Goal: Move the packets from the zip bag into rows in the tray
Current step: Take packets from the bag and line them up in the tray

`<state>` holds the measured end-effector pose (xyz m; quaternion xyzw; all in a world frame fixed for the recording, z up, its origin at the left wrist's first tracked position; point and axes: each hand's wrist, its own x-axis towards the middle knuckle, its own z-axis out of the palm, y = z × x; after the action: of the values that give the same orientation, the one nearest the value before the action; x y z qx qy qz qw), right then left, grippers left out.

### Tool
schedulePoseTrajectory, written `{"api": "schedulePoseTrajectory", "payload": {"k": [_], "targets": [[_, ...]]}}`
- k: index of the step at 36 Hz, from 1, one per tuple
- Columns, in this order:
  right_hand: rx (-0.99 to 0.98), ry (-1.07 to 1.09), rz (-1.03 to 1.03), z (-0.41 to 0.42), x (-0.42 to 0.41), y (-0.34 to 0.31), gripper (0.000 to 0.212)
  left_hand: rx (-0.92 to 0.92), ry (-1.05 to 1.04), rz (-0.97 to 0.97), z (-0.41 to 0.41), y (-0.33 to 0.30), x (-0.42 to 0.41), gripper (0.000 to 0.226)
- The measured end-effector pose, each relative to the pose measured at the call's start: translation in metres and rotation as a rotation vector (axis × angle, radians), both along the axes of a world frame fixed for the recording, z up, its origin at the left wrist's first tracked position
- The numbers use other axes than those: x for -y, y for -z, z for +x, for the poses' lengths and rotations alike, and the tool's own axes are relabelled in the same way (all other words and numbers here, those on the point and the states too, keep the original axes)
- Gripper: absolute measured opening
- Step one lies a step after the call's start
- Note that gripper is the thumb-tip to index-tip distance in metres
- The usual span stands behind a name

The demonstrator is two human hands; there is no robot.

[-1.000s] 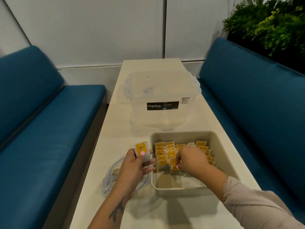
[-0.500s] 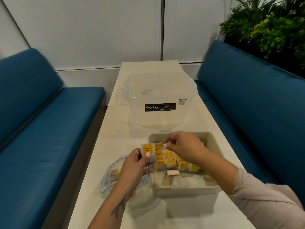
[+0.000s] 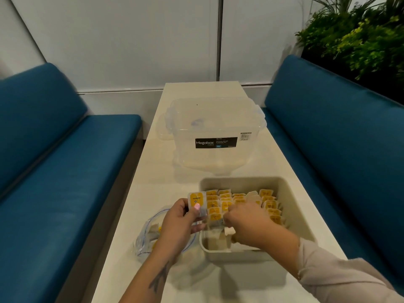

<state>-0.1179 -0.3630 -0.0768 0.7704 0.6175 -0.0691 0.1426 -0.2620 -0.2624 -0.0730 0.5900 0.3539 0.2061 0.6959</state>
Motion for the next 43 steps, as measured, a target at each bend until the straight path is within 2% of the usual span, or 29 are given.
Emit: {"api": "schedulePoseTrajectory", "payload": {"k": [5, 9, 12, 14, 16, 17, 21, 25, 30, 43], "targets": [[0.028, 0.071, 0.03, 0.008, -0.006, 0.006, 0.019, -0.003, -0.011, -0.005, -0.002, 0.001, -0.003, 0.011], [0.0, 0.058, 0.049, 0.01, -0.006, 0.0, 0.031, -0.006, -0.016, -0.001, -0.003, 0.0, -0.004, 0.011], [0.019, 0.031, -0.017, 0.004, -0.004, -0.001, 0.042, -0.016, -0.015, -0.001, -0.004, 0.001, -0.004, 0.011], [0.046, 0.021, -0.029, 0.0, -0.005, 0.004, 0.034, -0.023, -0.013, 0.001, -0.004, 0.002, -0.005, 0.012], [0.068, 0.012, -0.012, -0.002, -0.006, 0.009, 0.017, -0.029, -0.013, -0.002, -0.005, 0.001, -0.005, 0.012], [0.064, 0.027, -0.003, -0.001, -0.006, 0.011, 0.016, -0.031, -0.014, -0.002, -0.005, 0.001, -0.005, 0.011], [-0.053, 0.132, 0.062, 0.008, -0.007, 0.009, 0.017, -0.041, -0.014, 0.005, -0.007, 0.001, -0.007, 0.012], [-0.304, 0.267, 0.106, 0.019, -0.01, -0.005, 0.009, -0.056, -0.019, 0.009, -0.006, 0.001, -0.008, 0.015], [-0.453, 0.285, 0.144, 0.024, -0.013, -0.028, 0.005, -0.064, -0.027, 0.039, -0.005, 0.001, -0.007, 0.016], [-0.266, 0.27, 0.091, 0.0, -0.032, 0.009, 0.014, -0.08, -0.039, 0.047, -0.003, 0.001, -0.009, 0.016]]}}
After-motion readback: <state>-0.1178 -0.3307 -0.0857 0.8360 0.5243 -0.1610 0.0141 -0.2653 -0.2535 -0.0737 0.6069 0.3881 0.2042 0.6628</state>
